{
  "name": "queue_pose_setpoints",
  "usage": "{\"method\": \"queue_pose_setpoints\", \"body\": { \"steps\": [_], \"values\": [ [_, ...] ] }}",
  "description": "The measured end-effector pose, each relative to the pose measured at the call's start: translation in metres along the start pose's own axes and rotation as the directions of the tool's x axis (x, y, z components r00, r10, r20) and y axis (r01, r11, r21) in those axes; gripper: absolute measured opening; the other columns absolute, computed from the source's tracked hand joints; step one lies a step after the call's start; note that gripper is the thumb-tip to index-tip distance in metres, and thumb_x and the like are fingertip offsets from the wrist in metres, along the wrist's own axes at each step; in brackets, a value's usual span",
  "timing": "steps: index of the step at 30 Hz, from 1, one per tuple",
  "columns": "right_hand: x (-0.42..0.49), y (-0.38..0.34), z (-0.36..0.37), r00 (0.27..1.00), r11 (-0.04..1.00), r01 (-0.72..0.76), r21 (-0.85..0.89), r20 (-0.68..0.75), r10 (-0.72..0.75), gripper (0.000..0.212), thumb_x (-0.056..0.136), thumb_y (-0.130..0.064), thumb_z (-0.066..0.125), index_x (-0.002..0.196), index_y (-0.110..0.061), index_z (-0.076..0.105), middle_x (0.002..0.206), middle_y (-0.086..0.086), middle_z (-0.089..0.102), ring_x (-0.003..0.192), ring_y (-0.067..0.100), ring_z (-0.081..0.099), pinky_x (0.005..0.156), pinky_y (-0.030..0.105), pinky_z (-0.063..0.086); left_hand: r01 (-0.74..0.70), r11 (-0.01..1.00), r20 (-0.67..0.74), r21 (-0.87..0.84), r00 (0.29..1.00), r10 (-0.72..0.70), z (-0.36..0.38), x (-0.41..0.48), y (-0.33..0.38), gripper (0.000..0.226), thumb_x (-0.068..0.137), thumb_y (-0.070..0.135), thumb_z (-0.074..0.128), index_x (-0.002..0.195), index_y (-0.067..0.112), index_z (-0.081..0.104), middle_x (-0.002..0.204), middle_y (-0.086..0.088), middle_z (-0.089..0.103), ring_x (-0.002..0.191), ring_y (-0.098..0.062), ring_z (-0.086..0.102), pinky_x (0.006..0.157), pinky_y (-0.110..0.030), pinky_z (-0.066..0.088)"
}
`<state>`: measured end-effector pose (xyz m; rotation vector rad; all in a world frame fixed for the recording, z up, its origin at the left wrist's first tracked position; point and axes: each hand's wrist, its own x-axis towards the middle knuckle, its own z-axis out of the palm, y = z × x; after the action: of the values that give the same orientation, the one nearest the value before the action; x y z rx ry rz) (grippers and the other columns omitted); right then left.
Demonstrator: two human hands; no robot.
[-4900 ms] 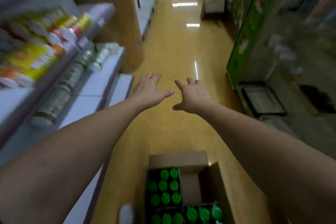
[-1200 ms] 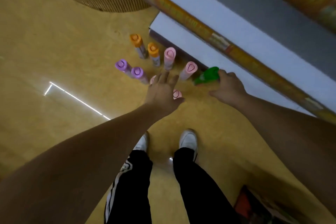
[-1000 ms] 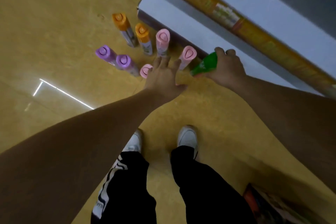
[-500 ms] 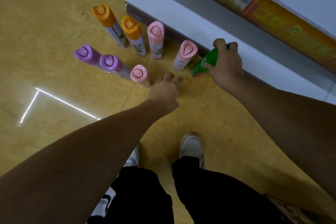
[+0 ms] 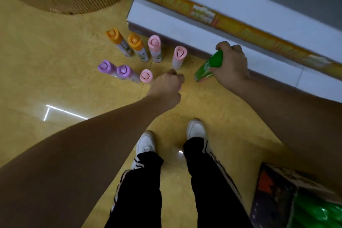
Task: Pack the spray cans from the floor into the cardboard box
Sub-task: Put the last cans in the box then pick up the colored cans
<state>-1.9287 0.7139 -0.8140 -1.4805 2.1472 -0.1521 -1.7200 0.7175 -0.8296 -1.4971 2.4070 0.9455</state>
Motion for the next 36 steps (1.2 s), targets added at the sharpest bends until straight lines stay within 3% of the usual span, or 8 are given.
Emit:
{"method": "queue_pose_setpoints", "body": {
  "steps": [6, 12, 18, 21, 23, 26, 32, 36],
  "values": [
    [-0.074, -0.038, -0.109, 0.998, 0.998, -0.058, 0.024, -0.038, 0.059, 0.065, 0.078, -0.024, 0.08, 0.137, -0.023, 0.051, 0.128, 0.018, 0.052, 0.106, 0.04, 0.06, 0.089, 0.04, 0.052, -0.132, 0.99, -0.009, 0.057, 0.991, 0.132, -0.105, -0.044, 0.063, 0.041, 0.08, 0.01, 0.065, 0.12, 0.016, 0.067, 0.118, -0.01, 0.061, 0.101, -0.033, 0.062, 0.078, -0.04, 0.056],
    [-0.149, -0.058, -0.212, 0.998, 1.0, -0.029, 0.004, -0.061, 0.029, 0.065, 0.076, -0.022, 0.084, 0.133, -0.022, 0.052, 0.118, 0.014, 0.051, 0.099, 0.039, 0.061, 0.085, 0.041, 0.054, -0.237, 0.966, -0.059, 0.107, 0.968, 0.244, -0.197, -0.093, 0.138, 0.008, 0.079, 0.015, 0.064, 0.08, 0.02, 0.058, 0.091, -0.002, 0.056, 0.082, -0.024, 0.056, 0.054, -0.029, 0.031],
    [-0.222, -0.055, -0.324, 0.997, 0.999, 0.031, -0.031, -0.067, -0.033, 0.07, 0.069, -0.025, 0.089, 0.13, -0.022, 0.055, 0.119, 0.013, 0.06, 0.104, 0.032, 0.06, 0.079, 0.037, 0.053, -0.323, 0.934, -0.097, 0.151, 0.936, 0.339, -0.275, -0.149, 0.223, 0.034, 0.069, 0.022, 0.074, 0.101, 0.011, 0.07, 0.094, -0.01, 0.068, 0.088, -0.029, 0.062, 0.075, -0.04, 0.055],
    [-0.27, -0.051, -0.393, 0.994, 0.996, 0.062, -0.061, -0.085, -0.067, 0.065, 0.066, -0.027, 0.092, 0.12, -0.02, 0.056, 0.112, 0.011, 0.062, 0.098, 0.03, 0.06, 0.074, 0.038, 0.053, -0.384, 0.899, -0.138, 0.212, 0.899, 0.417, -0.314, -0.188, 0.284, 0.021, 0.068, 0.022, 0.075, 0.085, 0.014, 0.066, 0.083, -0.008, 0.067, 0.079, -0.029, 0.06, 0.067, -0.039, 0.054],
    [-0.304, -0.044, -0.442, 0.992, 0.996, 0.065, -0.069, -0.108, -0.072, 0.065, 0.065, -0.029, 0.093, 0.119, -0.019, 0.057, 0.112, 0.008, 0.063, 0.099, 0.028, 0.06, 0.076, 0.038, 0.054, -0.427, 0.874, -0.167, 0.233, 0.867, 0.469, -0.339, -0.214, 0.327, 0.024, 0.067, 0.02, 0.074, 0.067, 0.021, 0.05, 0.069, -0.003, 0.059, 0.069, -0.025, 0.055, 0.056, -0.033, 0.045],
    [-0.357, -0.031, -0.519, 0.982, 0.996, 0.062, -0.071, -0.173, -0.073, 0.065, 0.066, -0.032, 0.094, 0.119, -0.017, 0.057, 0.111, 0.004, 0.061, 0.096, 0.023, 0.058, 0.073, 0.036, 0.052, -0.49, 0.829, -0.235, 0.27, 0.801, 0.55, -0.375, -0.252, 0.395, 0.03, 0.07, 0.022, 0.073, 0.067, 0.018, 0.044, 0.065, -0.003, 0.05, 0.061, -0.022, 0.046, 0.05, -0.031, 0.029],
    [-0.467, 0.006, -0.65, 0.949, 0.996, -0.067, -0.058, -0.311, 0.046, 0.062, 0.065, -0.023, 0.096, 0.114, -0.017, 0.057, 0.099, 0.008, 0.064, 0.06, 0.018, 0.061, 0.049, 0.033, 0.054, -0.605, 0.694, -0.322, 0.39, 0.616, 0.718, -0.423, -0.317, 0.538, 0.032, 0.071, 0.029, 0.076, 0.072, 0.015, 0.048, 0.066, -0.003, 0.047, 0.062, -0.024, 0.045, 0.05, -0.033, 0.028],
    [-0.534, 0.041, -0.709, 0.894, 0.988, -0.147, -0.036, -0.432, 0.118, 0.063, 0.064, -0.021, 0.096, 0.114, -0.016, 0.058, 0.094, 0.009, 0.064, 0.06, 0.023, 0.066, 0.047, 0.035, 0.057, -0.698, 0.567, -0.357, 0.437, 0.444, 0.822, -0.435, -0.351, 0.628, 0.03, 0.071, 0.031, 0.076, 0.077, 0.013, 0.053, 0.07, -0.006, 0.052, 0.068, -0.028, 0.05, 0.052, -0.035, 0.033]
  ]
}}
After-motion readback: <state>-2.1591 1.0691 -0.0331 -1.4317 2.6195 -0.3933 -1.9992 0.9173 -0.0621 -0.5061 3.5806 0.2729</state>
